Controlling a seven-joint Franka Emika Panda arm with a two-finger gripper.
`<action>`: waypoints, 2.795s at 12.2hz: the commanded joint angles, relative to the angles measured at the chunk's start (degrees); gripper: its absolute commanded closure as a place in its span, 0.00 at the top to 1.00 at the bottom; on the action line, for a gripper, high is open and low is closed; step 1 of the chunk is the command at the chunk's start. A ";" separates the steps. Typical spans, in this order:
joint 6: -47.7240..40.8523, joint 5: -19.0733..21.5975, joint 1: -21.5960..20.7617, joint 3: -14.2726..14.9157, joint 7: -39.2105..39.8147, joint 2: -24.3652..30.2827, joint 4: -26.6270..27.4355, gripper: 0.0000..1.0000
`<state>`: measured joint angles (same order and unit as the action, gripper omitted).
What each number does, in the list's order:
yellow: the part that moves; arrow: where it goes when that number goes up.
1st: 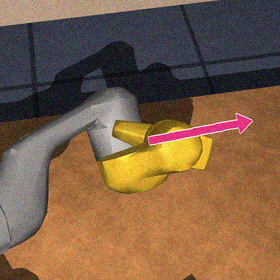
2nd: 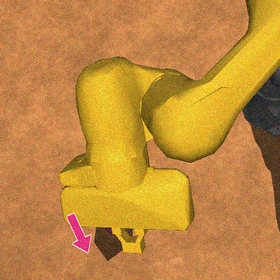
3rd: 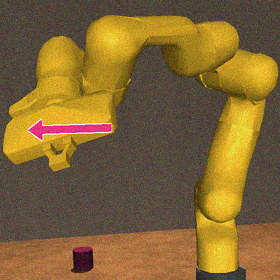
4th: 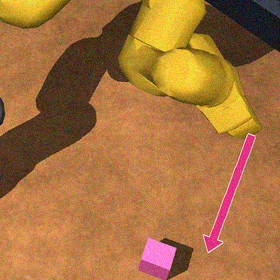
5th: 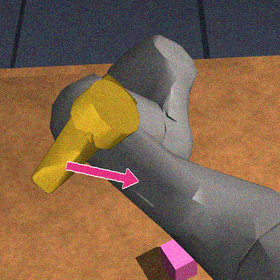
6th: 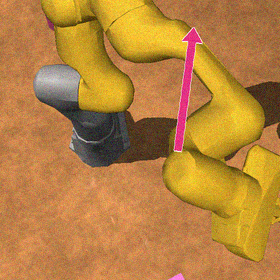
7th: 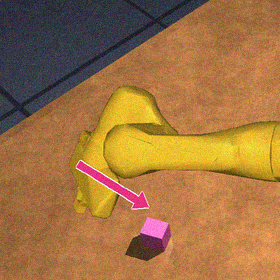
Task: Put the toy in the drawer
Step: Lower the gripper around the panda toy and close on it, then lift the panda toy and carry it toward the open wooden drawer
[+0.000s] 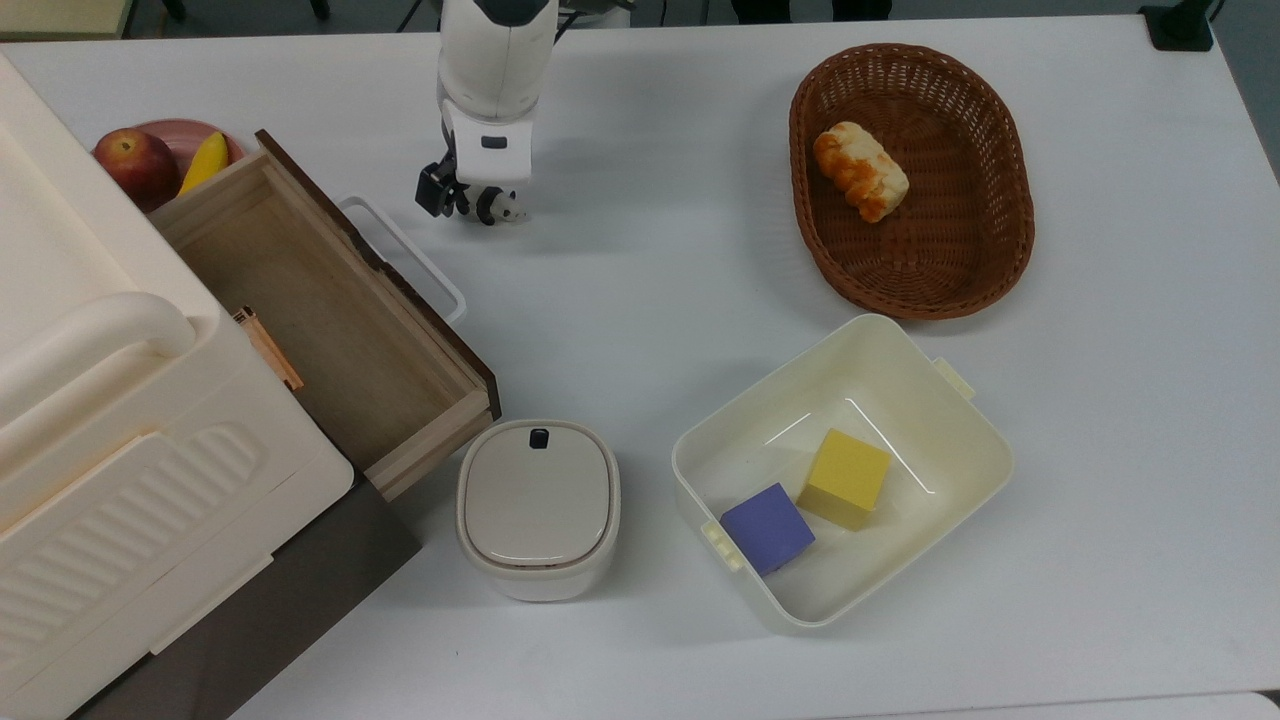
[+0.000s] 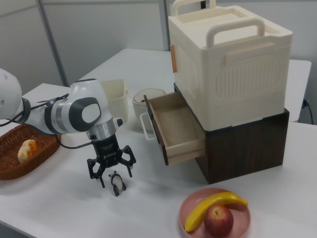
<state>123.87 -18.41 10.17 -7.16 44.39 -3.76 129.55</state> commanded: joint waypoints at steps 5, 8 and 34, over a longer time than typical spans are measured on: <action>0.85 -2.24 -0.15 -0.31 -0.35 -0.81 -0.97 0.48; 0.76 -2.77 -0.15 -0.40 -0.09 -0.98 -0.88 0.13; -12.26 15.34 4.85 -1.29 -1.32 -2.90 -34.71 0.00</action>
<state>112.01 -5.15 12.79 -10.20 43.35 -3.67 99.01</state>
